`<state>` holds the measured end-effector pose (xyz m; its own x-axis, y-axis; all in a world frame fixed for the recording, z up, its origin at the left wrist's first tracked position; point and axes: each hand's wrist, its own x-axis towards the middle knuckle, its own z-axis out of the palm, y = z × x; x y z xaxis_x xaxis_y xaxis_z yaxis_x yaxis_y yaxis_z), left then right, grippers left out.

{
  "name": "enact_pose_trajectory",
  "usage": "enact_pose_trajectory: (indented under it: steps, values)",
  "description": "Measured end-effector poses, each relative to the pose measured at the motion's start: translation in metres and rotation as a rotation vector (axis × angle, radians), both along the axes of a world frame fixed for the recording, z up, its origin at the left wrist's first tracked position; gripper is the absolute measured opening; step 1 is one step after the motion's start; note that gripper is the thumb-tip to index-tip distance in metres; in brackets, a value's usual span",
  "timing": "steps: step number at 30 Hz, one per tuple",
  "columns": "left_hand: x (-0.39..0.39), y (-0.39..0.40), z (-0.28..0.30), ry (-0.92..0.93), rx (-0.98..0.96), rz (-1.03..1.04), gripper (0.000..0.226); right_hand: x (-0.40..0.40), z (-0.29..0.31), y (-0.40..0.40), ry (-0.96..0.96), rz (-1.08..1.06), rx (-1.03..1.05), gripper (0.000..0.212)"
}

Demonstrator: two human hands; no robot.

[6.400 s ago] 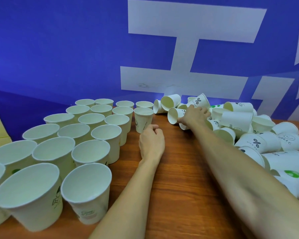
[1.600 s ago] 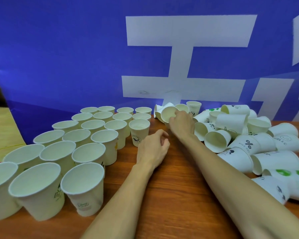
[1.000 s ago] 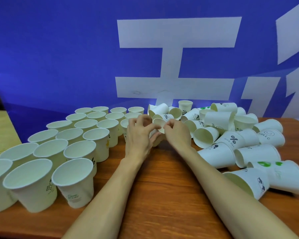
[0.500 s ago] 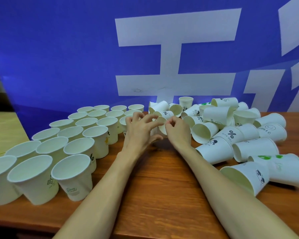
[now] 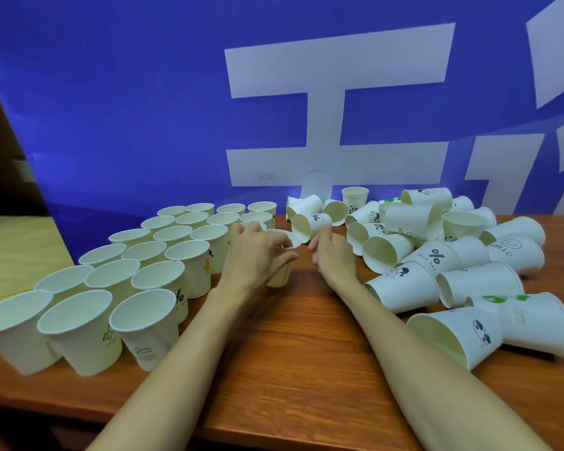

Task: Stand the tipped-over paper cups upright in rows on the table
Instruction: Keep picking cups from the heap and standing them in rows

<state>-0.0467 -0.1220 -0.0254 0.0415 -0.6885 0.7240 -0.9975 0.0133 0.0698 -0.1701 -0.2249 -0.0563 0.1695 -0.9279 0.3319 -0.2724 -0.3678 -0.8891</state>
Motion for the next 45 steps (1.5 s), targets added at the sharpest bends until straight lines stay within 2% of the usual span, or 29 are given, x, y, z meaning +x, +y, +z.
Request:
enact_pose_trajectory:
  steps: [3, 6, 9, 13, 22, 29, 34, 37, 45]
  values:
    - [0.007, 0.012, -0.003, 0.032, -0.016, 0.076, 0.02, 0.001, 0.0, 0.004, 0.072, 0.046, -0.064, 0.062]
    - [0.013, 0.02, -0.005, 0.045, 0.003, 0.166, 0.02, 0.003, 0.002, 0.013, 0.177, 0.044, -0.266, 0.055]
    - [0.018, 0.024, -0.007, 0.044, 0.044, 0.251, 0.021, 0.004, 0.003, 0.02, 0.161, 0.027, -0.387, 0.052]
    - [0.017, 0.028, -0.004, 0.053, 0.065, 0.309, 0.022, 0.007, -0.001, 0.025, 0.175, 0.061, -0.41, 0.063]
    - [0.018, 0.027, 0.001, 0.122, 0.091, 0.383, 0.021, 0.005, -0.003, 0.021, 0.225, 0.052, -0.394, 0.056]
    - [0.021, 0.029, -0.001, 0.179, 0.037, 0.314, 0.021, 0.004, -0.002, 0.021, 0.198, 0.042, -0.355, 0.058]
    - [0.013, 0.029, -0.002, 0.186, -0.145, -0.016, 0.012, 0.002, -0.001, 0.02, 0.199, 0.037, -0.317, 0.057]
    - [0.004, 0.025, 0.0, 0.212, -0.127, -0.128, 0.012, 0.001, -0.002, 0.019, 0.211, 0.022, -0.287, 0.057]
    - [-0.012, 0.003, -0.007, 0.329, -0.022, -0.228, 0.011, 0.001, -0.003, 0.018, 0.25, -0.016, -0.24, 0.056]
